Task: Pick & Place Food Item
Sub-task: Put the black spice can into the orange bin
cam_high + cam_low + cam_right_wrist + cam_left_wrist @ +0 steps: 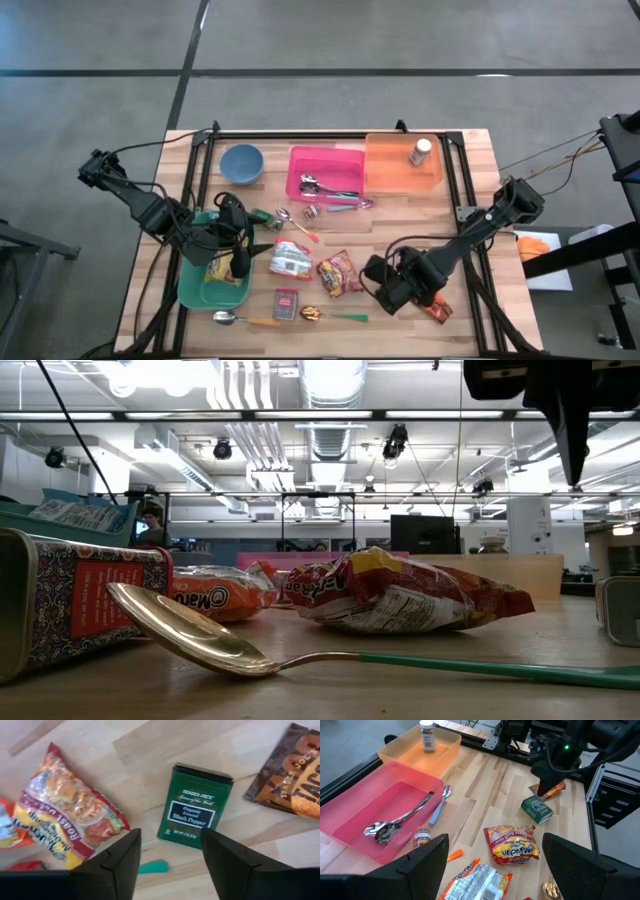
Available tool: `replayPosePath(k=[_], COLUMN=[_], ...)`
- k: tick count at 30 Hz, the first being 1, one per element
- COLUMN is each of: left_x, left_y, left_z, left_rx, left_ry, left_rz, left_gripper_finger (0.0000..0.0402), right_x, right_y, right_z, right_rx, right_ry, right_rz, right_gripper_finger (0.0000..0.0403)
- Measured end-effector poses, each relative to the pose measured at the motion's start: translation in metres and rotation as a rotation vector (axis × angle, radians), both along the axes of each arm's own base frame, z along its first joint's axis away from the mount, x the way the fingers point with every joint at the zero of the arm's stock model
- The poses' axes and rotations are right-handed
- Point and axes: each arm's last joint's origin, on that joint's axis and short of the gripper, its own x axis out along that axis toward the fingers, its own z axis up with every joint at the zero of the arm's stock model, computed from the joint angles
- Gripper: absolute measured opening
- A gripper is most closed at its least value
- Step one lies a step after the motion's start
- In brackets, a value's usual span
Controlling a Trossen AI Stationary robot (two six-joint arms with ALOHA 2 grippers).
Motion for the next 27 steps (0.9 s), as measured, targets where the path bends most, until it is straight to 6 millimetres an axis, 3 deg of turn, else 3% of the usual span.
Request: replayPosePath(k=[10,18,27], left_x=[0.0,0.0,0.0], left_y=[0.0,0.0,0.0], left_z=[0.0,0.0,0.0], left_rx=[0.0,0.0,0.0], left_ry=[0.0,0.0,0.0], left_rz=[0.0,0.0,0.0], left_gripper_finger=[0.0325,0.0325,0.0325], right_x=[-0.009,-0.015,-0.024], right_y=[-0.005,-0.01,-0.016], right_z=[-0.02,-0.051,-0.068], right_rx=[-0.011,0.006,0.083], right_ry=[0.059,0.04,-0.019], right_rz=[-0.072,-0.089,-0.189], right_gripper_finger=[0.0388,0.0372,0.0371])
